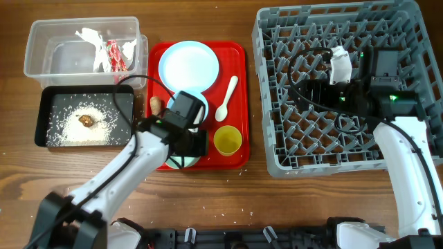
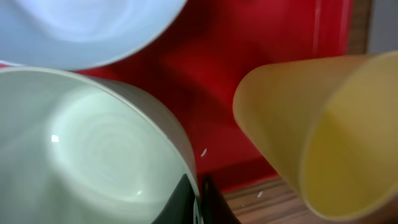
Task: Sort waste into correct bins and load items into the dishwasher rack
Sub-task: 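Return the green bowl to the red tray with left gripper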
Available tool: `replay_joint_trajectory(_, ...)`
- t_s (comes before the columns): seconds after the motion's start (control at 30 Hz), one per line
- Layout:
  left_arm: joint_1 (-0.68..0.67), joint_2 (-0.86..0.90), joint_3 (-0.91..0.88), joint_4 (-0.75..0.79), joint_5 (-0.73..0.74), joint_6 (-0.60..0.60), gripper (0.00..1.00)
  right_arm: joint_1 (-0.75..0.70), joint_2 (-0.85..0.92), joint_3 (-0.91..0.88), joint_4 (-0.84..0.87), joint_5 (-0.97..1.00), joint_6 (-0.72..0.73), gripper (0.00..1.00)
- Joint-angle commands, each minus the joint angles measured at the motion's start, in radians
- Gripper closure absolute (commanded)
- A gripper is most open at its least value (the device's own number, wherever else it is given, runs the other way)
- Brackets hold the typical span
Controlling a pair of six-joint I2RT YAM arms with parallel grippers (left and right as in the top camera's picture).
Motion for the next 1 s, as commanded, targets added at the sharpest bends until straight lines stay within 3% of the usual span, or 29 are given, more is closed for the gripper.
replay_joint_trajectory(0.0,-0.012,0.080,-0.010,0.010,-0.028,-0.013,0.75,0.000,0.002,0.011,0.002,0.007,0.007,0.00)
replay_joint_trajectory(0.1,-0.010,0.078,-0.003,0.045,-0.032,-0.013,0.46,0.000,0.002,0.011,0.003,0.007,0.007,0.00)
replay_joint_trajectory(0.2,-0.007,0.060,0.096,0.014,-0.031,-0.013,0.36,0.000,0.002,0.011,0.002,0.007,0.007,0.00)
replay_joint_trajectory(0.37,0.066,0.026,0.312,-0.172,-0.102,-0.106,0.35,0.000,0.002,0.011,0.002,0.007,0.007,0.00)
replay_joint_trajectory(0.5,0.210,0.026,0.317,-0.218,-0.163,-0.126,0.39,0.000,0.002,0.011,0.002,0.007,0.007,0.00)
replay_joint_trajectory(0.67,0.317,0.120,0.309,-0.194,-0.272,-0.190,0.43,0.000,0.002,0.011,0.002,0.007,0.007,0.00)
replay_joint_trajectory(0.83,0.324,0.269,0.305,-0.108,-0.323,-0.306,0.45,0.000,0.013,0.011,0.001,0.007,0.005,0.00)
replay_joint_trajectory(0.97,0.326,0.299,0.305,-0.075,-0.326,-0.309,0.46,0.000,0.033,0.010,-0.009,0.007,0.004,0.00)
